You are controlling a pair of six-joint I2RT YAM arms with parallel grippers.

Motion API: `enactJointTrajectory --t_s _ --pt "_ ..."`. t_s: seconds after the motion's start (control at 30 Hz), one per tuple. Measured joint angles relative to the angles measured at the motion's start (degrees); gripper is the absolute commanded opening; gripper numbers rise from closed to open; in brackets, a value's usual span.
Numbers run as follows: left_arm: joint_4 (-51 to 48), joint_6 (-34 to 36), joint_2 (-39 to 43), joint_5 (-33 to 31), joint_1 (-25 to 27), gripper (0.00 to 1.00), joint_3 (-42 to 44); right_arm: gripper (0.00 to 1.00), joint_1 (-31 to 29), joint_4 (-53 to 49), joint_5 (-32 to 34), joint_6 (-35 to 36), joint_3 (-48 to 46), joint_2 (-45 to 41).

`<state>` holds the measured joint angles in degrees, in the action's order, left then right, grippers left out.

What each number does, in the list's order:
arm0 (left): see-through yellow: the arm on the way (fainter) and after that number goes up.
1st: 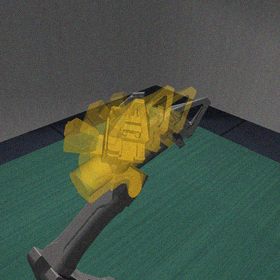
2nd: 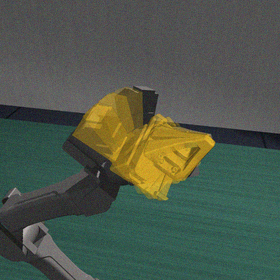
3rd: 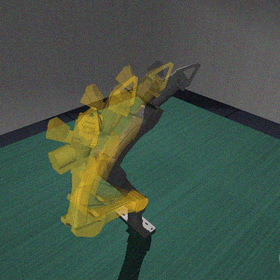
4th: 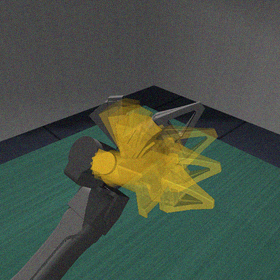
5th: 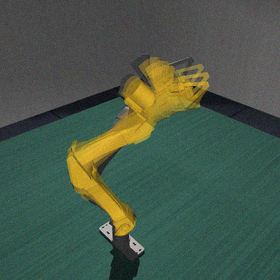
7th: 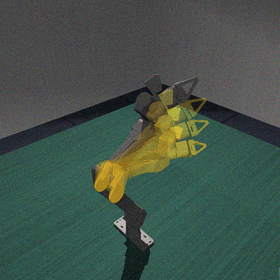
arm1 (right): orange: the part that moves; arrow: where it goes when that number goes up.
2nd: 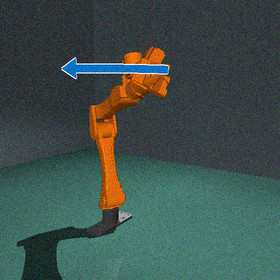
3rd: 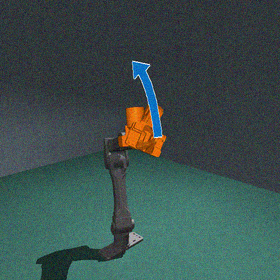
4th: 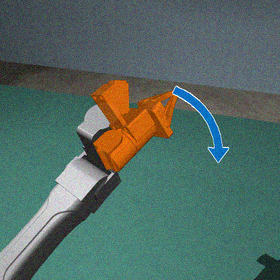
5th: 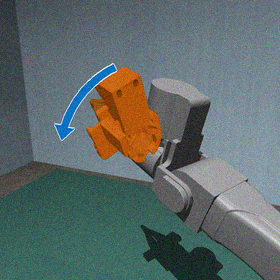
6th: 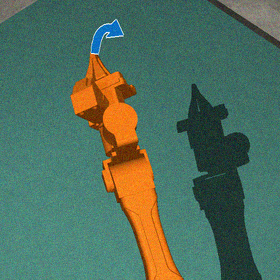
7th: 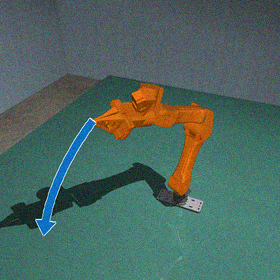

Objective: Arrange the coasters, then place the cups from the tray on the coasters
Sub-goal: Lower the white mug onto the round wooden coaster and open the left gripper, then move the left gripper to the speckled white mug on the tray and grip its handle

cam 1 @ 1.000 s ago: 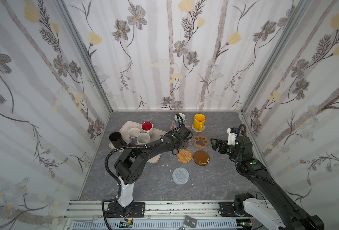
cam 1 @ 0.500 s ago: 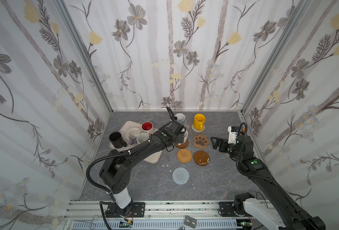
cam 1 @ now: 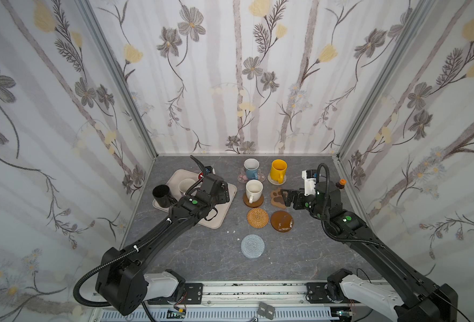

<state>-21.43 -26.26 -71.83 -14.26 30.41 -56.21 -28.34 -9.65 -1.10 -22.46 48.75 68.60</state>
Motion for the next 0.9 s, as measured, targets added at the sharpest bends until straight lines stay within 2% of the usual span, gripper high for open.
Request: enactJointTrajectory --t_s 0.23,0.43,0.57,0.77,0.9 --pt "-0.4 -4.5 7.6 0.2 -6.5 0.68 10.5 0.96 -7.0 0.7 0.6 0.0 6.6 9.1" --pt "-0.5 -8.2 10.8 -1.2 -8.4 0.66 15.4 0.95 -10.5 1.3 -0.5 0.0 11.2 15.5" --pt "-0.5 -9.0 11.0 -1.1 -9.4 0.65 17.8 0.95 -11.2 2.0 -1.4 0.0 11.7 16.7" --pt "-0.4 -9.5 9.5 -1.0 -10.1 0.58 18.3 0.94 -11.6 2.6 -1.9 0.0 11.7 17.4" --pt "0.2 -9.5 7.8 -0.5 -10.6 0.58 18.2 0.94 -11.9 2.6 -2.2 0.0 11.6 17.7"
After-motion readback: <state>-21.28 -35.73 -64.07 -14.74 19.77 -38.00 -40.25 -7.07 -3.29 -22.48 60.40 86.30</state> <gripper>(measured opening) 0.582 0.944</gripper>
